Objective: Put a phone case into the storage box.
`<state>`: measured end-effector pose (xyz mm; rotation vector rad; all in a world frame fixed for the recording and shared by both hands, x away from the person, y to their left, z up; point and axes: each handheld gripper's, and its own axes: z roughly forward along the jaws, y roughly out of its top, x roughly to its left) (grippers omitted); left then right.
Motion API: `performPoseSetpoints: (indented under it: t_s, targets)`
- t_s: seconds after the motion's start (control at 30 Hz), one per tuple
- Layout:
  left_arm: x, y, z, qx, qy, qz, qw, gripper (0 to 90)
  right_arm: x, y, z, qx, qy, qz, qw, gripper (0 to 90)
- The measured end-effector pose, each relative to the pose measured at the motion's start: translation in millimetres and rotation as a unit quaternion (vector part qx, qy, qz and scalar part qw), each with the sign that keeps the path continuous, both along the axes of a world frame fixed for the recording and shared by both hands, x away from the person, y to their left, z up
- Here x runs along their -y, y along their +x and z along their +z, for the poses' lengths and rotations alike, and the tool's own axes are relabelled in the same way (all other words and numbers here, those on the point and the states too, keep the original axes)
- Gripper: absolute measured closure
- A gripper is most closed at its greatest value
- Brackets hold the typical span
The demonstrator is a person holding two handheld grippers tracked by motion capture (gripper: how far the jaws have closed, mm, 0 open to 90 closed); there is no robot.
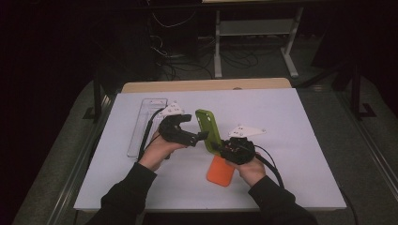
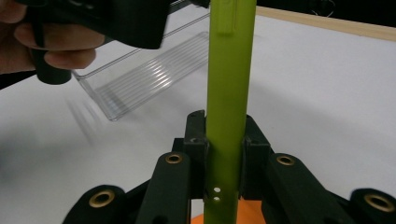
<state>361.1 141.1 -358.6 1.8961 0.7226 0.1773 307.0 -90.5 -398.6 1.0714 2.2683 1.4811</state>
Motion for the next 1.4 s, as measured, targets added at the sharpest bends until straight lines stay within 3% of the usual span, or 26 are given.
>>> performPoseSetpoints:
  t_s: [0.23,0.6,1.1,1.3,1.4]
  targets:
    - [4.7,-1.9,-0.5,-0.006,-0.019,-0.006,0.9998,0.0,-5.0,-0.6,-1.5,0.003,0.000,0.008,1.0000,75.6]
    - [8.0,-2.1,-3.5,-0.011,-0.017,-0.022,0.9996,0.0,-12.9,-4.0,-1.9,0.009,0.006,0.019,0.9998,75.6]
    - [9.0,-2.1,-5.4,-0.004,-0.027,-0.018,0.9994,0.2,-17.8,-6.1,-3.9,0.010,0.003,0.023,0.9997,75.6]
    - [6.8,-1.6,-6.3,-0.006,-0.034,-0.010,0.9994,7.0,-20.3,-6.1,-6.4,0.008,-0.004,0.023,0.9997,75.5]
    - [6.8,-2.5,-6.2,-0.012,-0.047,-0.002,0.9988,10.2,-21.6,-6.5,-7.2,0.010,-0.011,0.023,0.9996,75.5]
